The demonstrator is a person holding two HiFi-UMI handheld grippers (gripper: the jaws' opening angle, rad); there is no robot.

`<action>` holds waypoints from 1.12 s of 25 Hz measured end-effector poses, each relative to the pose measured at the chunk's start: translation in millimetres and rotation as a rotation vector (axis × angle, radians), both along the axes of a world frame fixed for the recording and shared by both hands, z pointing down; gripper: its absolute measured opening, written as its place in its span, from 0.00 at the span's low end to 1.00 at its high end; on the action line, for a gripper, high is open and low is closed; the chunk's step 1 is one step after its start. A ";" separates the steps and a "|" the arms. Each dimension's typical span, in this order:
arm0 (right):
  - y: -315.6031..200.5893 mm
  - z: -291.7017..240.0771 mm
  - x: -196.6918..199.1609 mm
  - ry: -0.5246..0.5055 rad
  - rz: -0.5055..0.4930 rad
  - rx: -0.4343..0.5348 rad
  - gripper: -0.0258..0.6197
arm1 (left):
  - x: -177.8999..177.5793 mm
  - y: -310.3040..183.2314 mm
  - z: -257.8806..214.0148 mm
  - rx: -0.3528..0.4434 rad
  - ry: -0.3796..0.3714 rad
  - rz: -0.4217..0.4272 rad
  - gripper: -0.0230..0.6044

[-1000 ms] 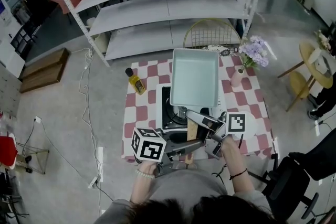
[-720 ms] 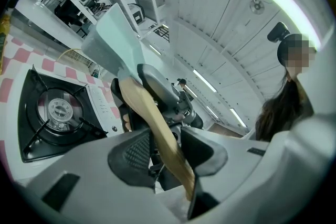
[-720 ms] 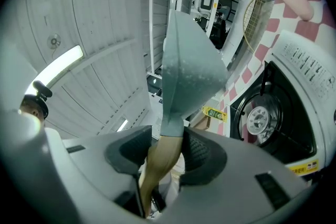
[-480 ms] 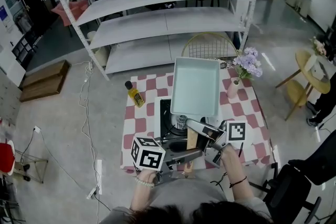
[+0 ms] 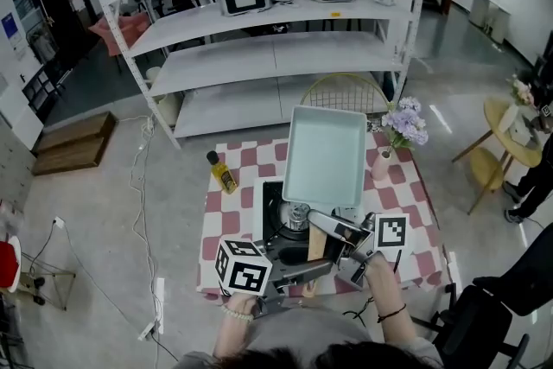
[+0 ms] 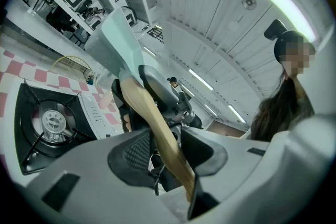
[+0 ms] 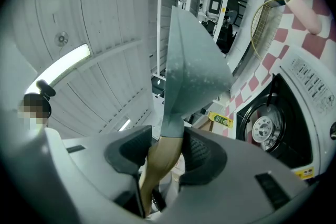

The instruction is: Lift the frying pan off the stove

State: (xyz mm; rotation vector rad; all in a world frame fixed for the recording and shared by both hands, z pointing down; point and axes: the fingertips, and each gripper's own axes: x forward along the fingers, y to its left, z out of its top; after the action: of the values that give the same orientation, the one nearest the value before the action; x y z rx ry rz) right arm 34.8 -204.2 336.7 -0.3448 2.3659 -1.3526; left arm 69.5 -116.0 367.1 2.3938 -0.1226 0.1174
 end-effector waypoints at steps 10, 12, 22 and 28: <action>1.8 -7.1 1.5 -0.008 0.000 0.024 0.33 | -0.1 1.1 -5.2 0.027 -0.007 0.003 0.32; 2.1 -8.2 1.8 -0.010 0.001 0.024 0.33 | 0.0 1.5 -6.3 0.030 -0.008 0.004 0.32; 1.2 -11.5 2.4 -0.019 0.001 0.030 0.33 | -0.7 0.5 -9.8 0.040 -0.005 0.002 0.32; 0.3 -9.1 2.0 -0.013 0.001 0.031 0.33 | -1.8 -0.1 -8.8 0.039 -0.006 0.002 0.32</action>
State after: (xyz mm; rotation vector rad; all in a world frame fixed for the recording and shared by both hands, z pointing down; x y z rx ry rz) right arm 36.8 -203.9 327.6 -0.3273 2.3726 -1.3121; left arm 67.8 -116.1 358.3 2.4324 -0.1259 0.1244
